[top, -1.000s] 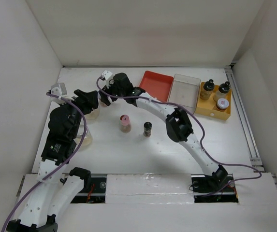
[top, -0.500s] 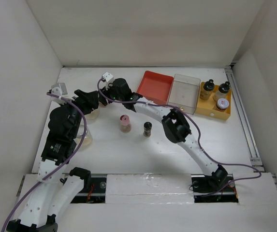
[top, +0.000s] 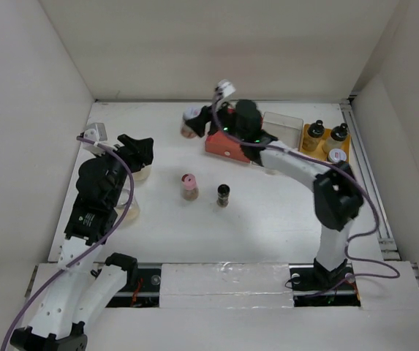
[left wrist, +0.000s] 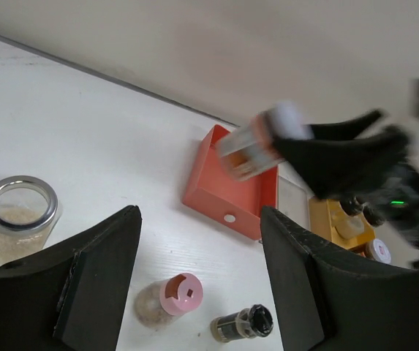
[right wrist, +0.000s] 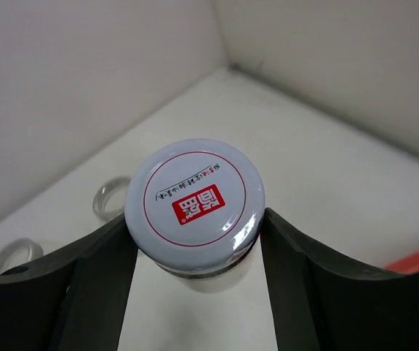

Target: Organize the condiment bottles

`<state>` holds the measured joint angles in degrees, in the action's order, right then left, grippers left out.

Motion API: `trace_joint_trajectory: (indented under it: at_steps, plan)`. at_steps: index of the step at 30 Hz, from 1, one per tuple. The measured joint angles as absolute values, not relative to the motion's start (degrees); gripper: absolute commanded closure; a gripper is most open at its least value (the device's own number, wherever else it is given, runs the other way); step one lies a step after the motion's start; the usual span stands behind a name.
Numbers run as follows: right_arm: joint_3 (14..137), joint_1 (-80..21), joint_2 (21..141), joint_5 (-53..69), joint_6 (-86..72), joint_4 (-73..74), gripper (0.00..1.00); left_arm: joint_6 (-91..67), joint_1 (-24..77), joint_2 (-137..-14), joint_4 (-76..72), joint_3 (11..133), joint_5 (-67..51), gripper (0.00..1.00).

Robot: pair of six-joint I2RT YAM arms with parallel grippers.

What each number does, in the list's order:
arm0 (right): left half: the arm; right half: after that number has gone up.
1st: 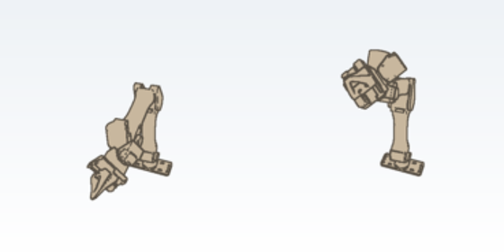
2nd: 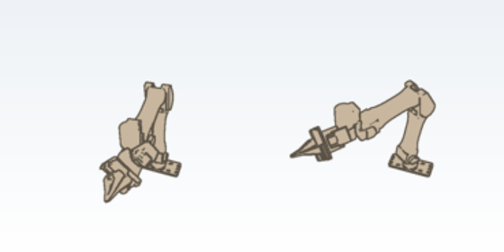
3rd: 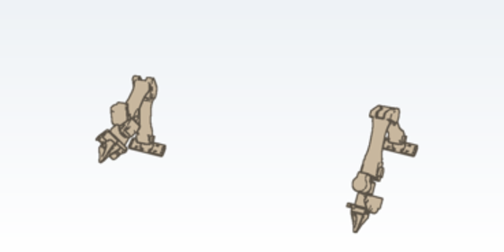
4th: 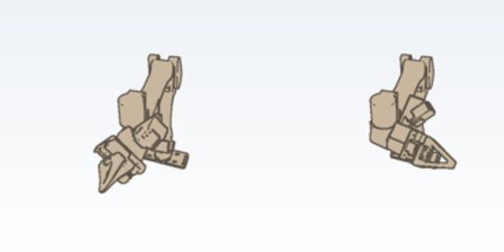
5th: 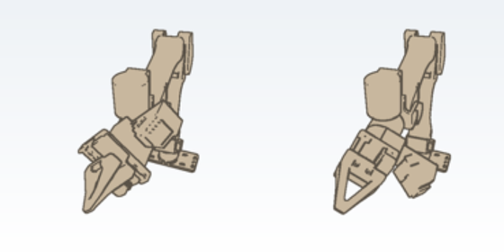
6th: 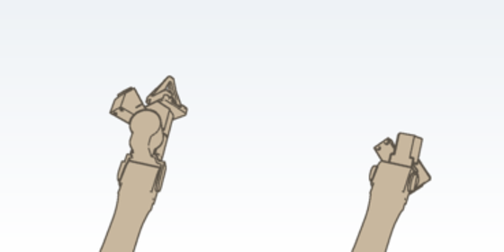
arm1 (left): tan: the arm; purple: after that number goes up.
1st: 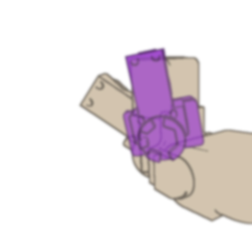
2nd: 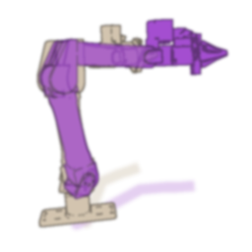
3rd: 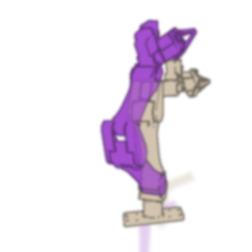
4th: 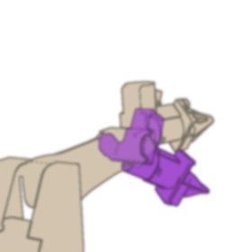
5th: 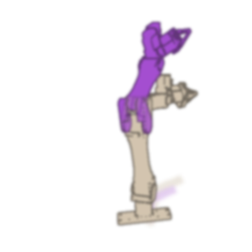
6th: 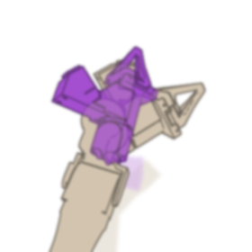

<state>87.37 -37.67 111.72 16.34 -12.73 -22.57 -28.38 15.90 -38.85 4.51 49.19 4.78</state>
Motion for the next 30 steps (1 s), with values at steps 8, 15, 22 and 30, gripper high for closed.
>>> trace_joint_trajectory:
  at_steps: [8, 15, 22, 30]
  plan:
    - [60.88, -19.46, 78.91, 7.79, -11.29, -31.27, 0.49, -28.38, 15.90, -40.75, 4.25, 49.19, 2.46, 0.39]
    - [47.31, -8.80, 71.66, -0.71, -7.92, -22.74, 0.49, -28.36, 15.90, -41.52, 4.05, 49.19, 1.26, 0.39]
    - [42.98, -1.34, 71.61, -5.43, -8.01, -17.52, 0.49, -28.36, 15.90, -42.33, 3.92, 49.19, 0.19, 0.39]
    - [41.52, 1.06, 74.76, -8.47, -9.82, -19.16, 0.49, -28.38, 15.90, -42.33, 3.66, 49.19, -0.30, 0.39]
